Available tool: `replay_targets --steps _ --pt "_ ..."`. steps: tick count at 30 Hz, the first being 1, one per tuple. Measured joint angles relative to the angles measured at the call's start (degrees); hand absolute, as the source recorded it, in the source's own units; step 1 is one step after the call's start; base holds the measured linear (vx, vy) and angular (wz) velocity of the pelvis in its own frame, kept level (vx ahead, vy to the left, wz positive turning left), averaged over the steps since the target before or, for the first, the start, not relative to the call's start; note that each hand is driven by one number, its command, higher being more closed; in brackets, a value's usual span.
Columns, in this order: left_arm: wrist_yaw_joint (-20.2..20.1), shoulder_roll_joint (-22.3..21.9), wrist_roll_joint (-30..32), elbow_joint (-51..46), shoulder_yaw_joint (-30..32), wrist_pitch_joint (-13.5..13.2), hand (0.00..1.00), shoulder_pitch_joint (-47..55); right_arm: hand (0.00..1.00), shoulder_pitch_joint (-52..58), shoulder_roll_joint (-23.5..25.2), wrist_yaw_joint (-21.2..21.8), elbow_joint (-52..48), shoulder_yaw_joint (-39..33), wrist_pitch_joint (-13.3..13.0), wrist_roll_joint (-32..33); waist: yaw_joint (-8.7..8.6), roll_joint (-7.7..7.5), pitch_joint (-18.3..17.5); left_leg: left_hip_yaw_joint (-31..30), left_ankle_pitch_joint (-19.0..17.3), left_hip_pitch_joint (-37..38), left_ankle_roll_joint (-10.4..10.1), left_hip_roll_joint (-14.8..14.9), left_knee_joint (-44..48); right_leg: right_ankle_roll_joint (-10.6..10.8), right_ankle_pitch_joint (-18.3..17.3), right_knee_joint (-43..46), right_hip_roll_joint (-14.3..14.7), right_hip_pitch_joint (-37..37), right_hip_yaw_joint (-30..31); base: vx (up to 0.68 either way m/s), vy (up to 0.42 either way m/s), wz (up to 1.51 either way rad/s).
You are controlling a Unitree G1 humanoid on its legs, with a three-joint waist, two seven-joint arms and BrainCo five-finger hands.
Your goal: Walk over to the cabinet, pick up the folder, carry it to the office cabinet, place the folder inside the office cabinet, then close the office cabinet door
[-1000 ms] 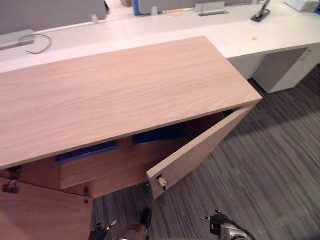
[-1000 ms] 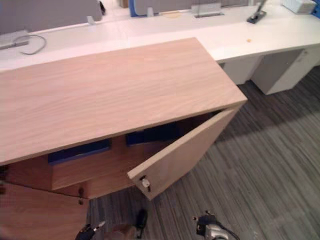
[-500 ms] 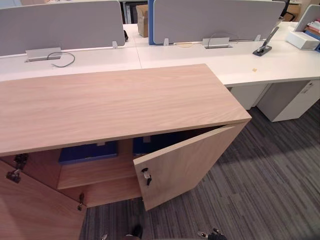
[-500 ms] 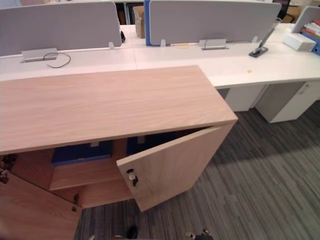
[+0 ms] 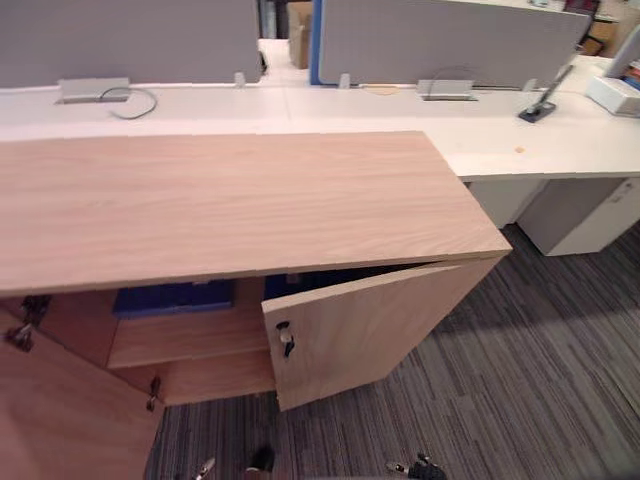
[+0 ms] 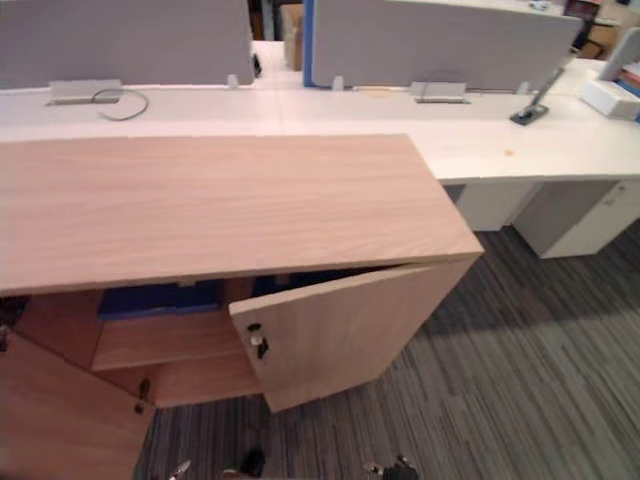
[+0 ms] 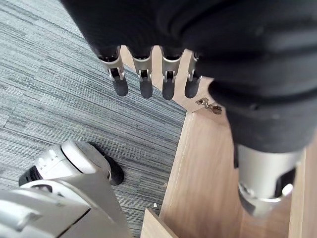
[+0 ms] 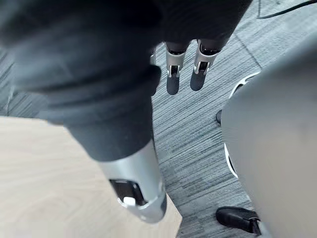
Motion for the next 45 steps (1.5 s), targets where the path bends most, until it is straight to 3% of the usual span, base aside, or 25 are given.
replay_targets --steps 1,2,3,4,5,6,8,10,11,18,22,23,24,25,26,27,29,32,33,34,39,45 --pt "-0.02 -0.89 -3.77 -0.09 1.64 -0.40 0.00 -0.20 0.00 -0.78 -0.71 0.36 0.29 -0.05 0.07 -0.08 0.72 0.83 1.60 4.28 -2.70 -2.04 1.19 2.57 4.58 -0.38 -0.50 -0.17 1.25 1.36 -1.94 -0.16 0.013 0.80" --pt "0.06 -0.84 -4.83 0.47 1.75 -0.37 0.00 -0.19 0.00 -0.71 -0.40 0.39 0.11 -0.13 0.06 -0.06 0.65 0.24 2.08 7.51 -3.53 -2.06 2.52 3.66 4.96 -1.12 -0.93 -1.05 1.21 2.16 -2.55 -0.16 -0.046 0.89" --pt "0.00 -0.96 -5.22 1.43 3.07 -0.12 0.00 -0.18 0.00 -0.51 -0.20 0.41 0.71 -0.81 -0.20 0.13 0.41 -0.93 2.41 14.79 -4.23 -3.34 2.67 6.38 8.17 -1.40 -0.78 -2.63 0.30 3.03 -5.87 -0.11 0.005 0.99" --pt "0.04 -1.03 -5.14 1.70 2.47 -0.12 0.00 -0.35 0.00 -0.50 -0.53 0.40 0.80 -1.83 -0.24 0.13 0.13 -0.52 2.70 23.12 -5.32 -5.01 3.50 9.79 15.12 -1.20 -0.95 -1.82 -0.02 3.23 -7.53 -0.05 0.084 1.18" --pt "0.04 -0.59 -3.06 2.90 1.11 0.21 0.00 0.61 0.00 0.25 -0.78 0.36 0.99 -3.32 -0.25 0.35 0.13 0.90 2.11 30.65 -5.76 -4.07 4.36 11.74 17.36 -0.26 -1.59 -0.69 -0.25 3.10 -9.26 0.04 0.152 1.00" --pt "-0.02 -0.23 -1.46 3.66 -0.27 0.50 0.00 1.59 0.00 0.13 -1.01 0.36 0.86 -4.61 -0.48 0.32 -0.20 1.68 1.69 32.85 -7.18 -2.65 3.63 11.25 13.72 0.62 -2.49 0.55 -0.26 2.90 -10.15 0.07 0.146 1.08" --pt "-0.05 1.87 1.88 4.61 -1.33 1.06 0.00 1.31 0.00 0.36 0.26 0.53 1.29 -5.96 -0.23 0.61 -1.26 -0.74 1.06 29.66 -0.01 0.42 4.16 2.93 0.15 -1.06 -3.62 -0.61 -2.26 1.82 -9.54 0.04 0.073 1.30" --pt "-0.12 2.01 3.55 4.71 -2.66 1.14 0.00 1.27 0.00 0.40 -0.02 0.53 1.25 -7.61 -0.41 1.61 -2.54 -0.35 0.59 26.23 6.60 4.21 5.45 -2.45 -12.10 -2.14 -3.13 -1.02 -3.44 2.01 -9.70 0.04 0.039 1.27" --pt "-0.16 1.75 3.64 4.75 -2.90 1.22 0.00 1.94 0.00 -0.12 -0.23 0.66 1.57 -7.39 -0.32 1.65 -1.61 0.50 0.35 24.85 10.69 7.41 5.12 -4.01 -20.10 -2.07 -3.08 -1.09 -3.57 2.05 -10.17 0.06 0.066 0.67" --pt "-0.14 2.58 3.46 4.66 -4.90 1.08 0.00 1.93 0.00 -1.31 -0.37 0.78 3.12 -6.56 -0.15 1.60 -1.58 -0.12 0.85 20.82 10.98 7.52 5.43 -5.80 -20.10 -1.76 -2.72 -1.68 -3.87 4.72 -12.41 0.04 0.004 0.33" --pt "0.00 2.53 3.02 4.27 -5.08 0.80 0.00 1.97 0.00 -1.58 -0.83 0.75 3.23 -6.39 -0.06 1.50 -3.23 0.39 2.11 13.96 9.94 8.84 6.83 -8.15 -20.12 -2.76 -3.25 1.77 -5.25 8.11 -17.11 0.05 -0.002 0.63" --pt "0.00 2.35 3.04 4.32 -5.09 0.80 0.00 2.08 0.00 -1.50 -0.90 0.73 2.77 -6.39 -0.06 1.49 -3.43 0.59 2.18 12.25 9.90 8.97 6.92 -8.25 -20.11 -3.57 -3.61 5.20 -5.92 7.24 -16.42 0.06 0.064 0.86" --pt "0.02 2.35 3.07 4.39 -5.52 0.80 0.00 2.17 0.00 -0.94 -0.81 0.74 1.25 -6.41 -0.07 1.53 -4.12 1.01 1.89 9.46 9.91 9.15 7.12 -8.06 -20.05 -7.03 -4.06 14.73 -7.38 3.67 -11.45 0.05 0.078 0.99" --pt "0.04 2.71 3.15 4.27 -6.87 0.80 0.00 1.77 0.00 0.18 -0.27 0.76 -1.22 -6.27 -0.18 1.46 -4.22 1.28 1.71 7.28 10.08 9.36 7.38 -7.45 -19.63 -8.09 -4.80 23.36 -7.75 -1.52 -2.10 0.06 0.063 1.00" --pt "0.11 2.95 3.35 4.16 -7.12 0.79 0.00 1.54 0.00 0.73 0.10 0.79 -2.16 -6.30 -0.19 1.52 -4.01 1.01 1.63 5.97 10.07 9.17 7.37 -7.27 -19.26 -7.41 -5.40 24.93 -7.03 -3.11 2.20 0.07 0.006 1.04" --pt "0.19 3.10 3.68 4.13 -6.90 0.74 0.00 1.20 0.00 1.12 0.49 0.79 -3.15 -6.36 -0.21 1.52 -4.01 0.87 1.64 3.77 10.08 8.92 7.30 -6.90 -18.57 -5.21 -6.80 25.64 -5.35 -5.05 9.27 0.04 -0.031 0.87" --pt "0.32 2.14 4.29 4.15 -4.14 0.72 0.00 1.12 0.00 1.14 0.61 0.80 -3.11 -6.41 -0.17 1.40 -4.03 0.81 1.45 0.94 9.92 9.03 6.72 -6.32 -18.24 -2.27 -8.25 20.87 -4.55 -4.79 13.04 0.03 -0.111 1.03" --pt "0.54 1.10 4.26 3.44 -0.79 0.73 0.00 2.00 0.00 1.14 0.96 0.87 -1.77 -6.25 -0.03 0.06 -3.01 -0.15 -0.18 -0.39 9.31 8.83 5.60 -5.72 -18.08 -1.44 -7.30 9.44 -3.48 -4.61 12.59 0.04 -0.235 0.62" --pt "0.54 1.13 4.25 3.45 -0.51 0.76 0.00 2.08 0.00 1.15 1.08 0.90 -1.47 -6.25 -0.01 0.06 -2.68 -0.54 -0.44 -0.44 9.17 8.81 5.20 -5.72 -18.06 -1.38 -5.61 7.33 -3.01 -4.66 12.60 0.04 -0.320 0.17" --pt "0.62 1.31 4.12 3.53 0.09 0.77 0.00 2.26 0.00 1.22 1.40 0.91 -0.99 -6.28 0.07 0.05 -2.43 -1.56 -1.13 -0.31 8.90 8.87 4.48 -5.92 -18.38 -0.82 -1.61 5.68 -2.80 -4.66 11.76 0.03 -0.328 -0.04" --pt "1.28 0.74 4.01 4.10 0.58 0.71 0.00 2.26 0.00 1.28 1.62 0.43 -1.11 -4.86 0.12 0.42 -1.85 -0.91 -2.54 3.02 8.81 9.25 0.48 -0.85 -19.88 -0.48 -1.81 1.85 1.28 -3.71 12.09 0.02 -0.292 -0.18" --pt "1.69 1.87 3.56 5.17 -2.40 0.62 0.00 1.51 0.00 1.28 0.59 -0.10 0.12 -3.97 -0.15 0.32 -1.94 -0.75 -2.45 -0.47 9.63 9.73 -0.43 -0.64 -19.96 -0.95 -2.08 0.81 2.16 -1.48 9.86 0.01 -0.082 0.27"
